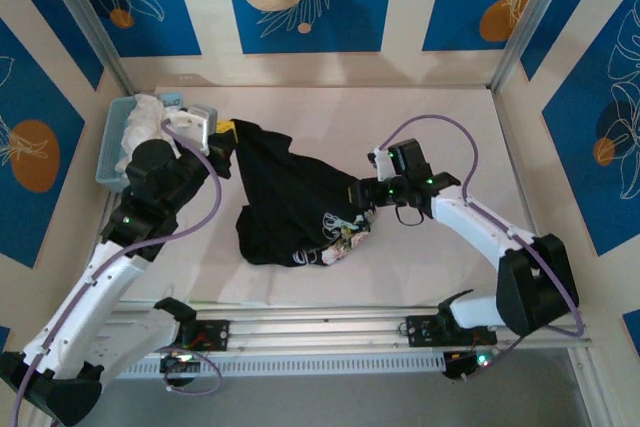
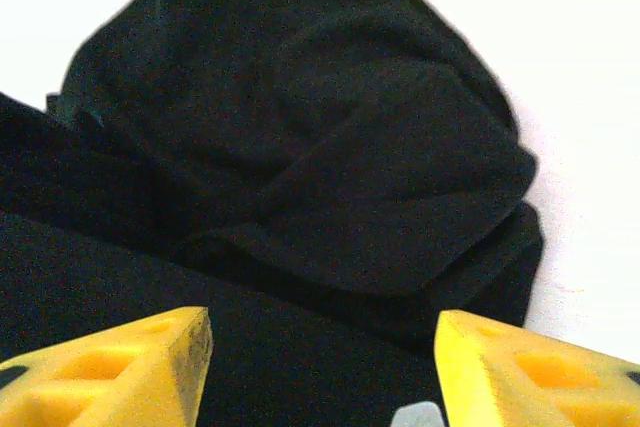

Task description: Fold the inside-out t-shirt

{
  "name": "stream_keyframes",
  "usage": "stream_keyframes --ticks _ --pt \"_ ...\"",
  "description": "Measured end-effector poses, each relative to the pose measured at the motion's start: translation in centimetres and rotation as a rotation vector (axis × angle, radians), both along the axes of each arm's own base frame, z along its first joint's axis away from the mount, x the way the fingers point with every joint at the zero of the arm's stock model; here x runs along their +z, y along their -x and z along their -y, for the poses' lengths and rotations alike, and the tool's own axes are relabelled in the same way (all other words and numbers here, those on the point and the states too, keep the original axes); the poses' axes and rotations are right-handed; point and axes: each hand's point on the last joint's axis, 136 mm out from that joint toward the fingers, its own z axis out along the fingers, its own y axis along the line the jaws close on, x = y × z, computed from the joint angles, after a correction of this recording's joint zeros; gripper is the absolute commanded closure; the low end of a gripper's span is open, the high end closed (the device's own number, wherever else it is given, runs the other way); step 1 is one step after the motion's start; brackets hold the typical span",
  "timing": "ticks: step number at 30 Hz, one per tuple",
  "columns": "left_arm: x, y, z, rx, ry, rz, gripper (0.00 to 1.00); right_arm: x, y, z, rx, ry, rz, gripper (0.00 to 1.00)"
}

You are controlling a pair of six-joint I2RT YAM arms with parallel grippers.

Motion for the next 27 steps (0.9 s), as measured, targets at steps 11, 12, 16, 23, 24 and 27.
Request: stream_keyframes --ticks 11,12,16,23,24,27 --pt "-0.4 0.0 -1.1 0.044 -0.004 -0.025 1.00 -4.5 -3.7 1.8 -0.112 0.095 -0.106 0.34" --pt "-0.3 0.0 -1.2 0.044 -0.003 -0.023 1.00 -4.6 -4.6 1.8 -0.122 0.099 -0.107 0.35" --pt "-0.3 0.1 -1.2 0.044 -0.001 -0.022 1.00 -5.3 -7.7 0.7 -0.142 0.095 -0.126 0.46" --pt "-0.6 -0.1 -1.3 0.049 0.001 -0.032 1.00 -8.0 -8.7 -0.5 -0.146 0.063 -0.224 0.96" --pt "-0.7 -0.2 -1.3 0.052 0.000 -0.035 1.00 -7.6 -8.9 -0.3 -0.152 0.057 -0.218 1.00" --pt "-0.5 -0.7 -1.5 0.065 -0.002 -0.038 1.00 -4.2 -9.7 0.7 -0.183 0.019 -0.144 1.00"
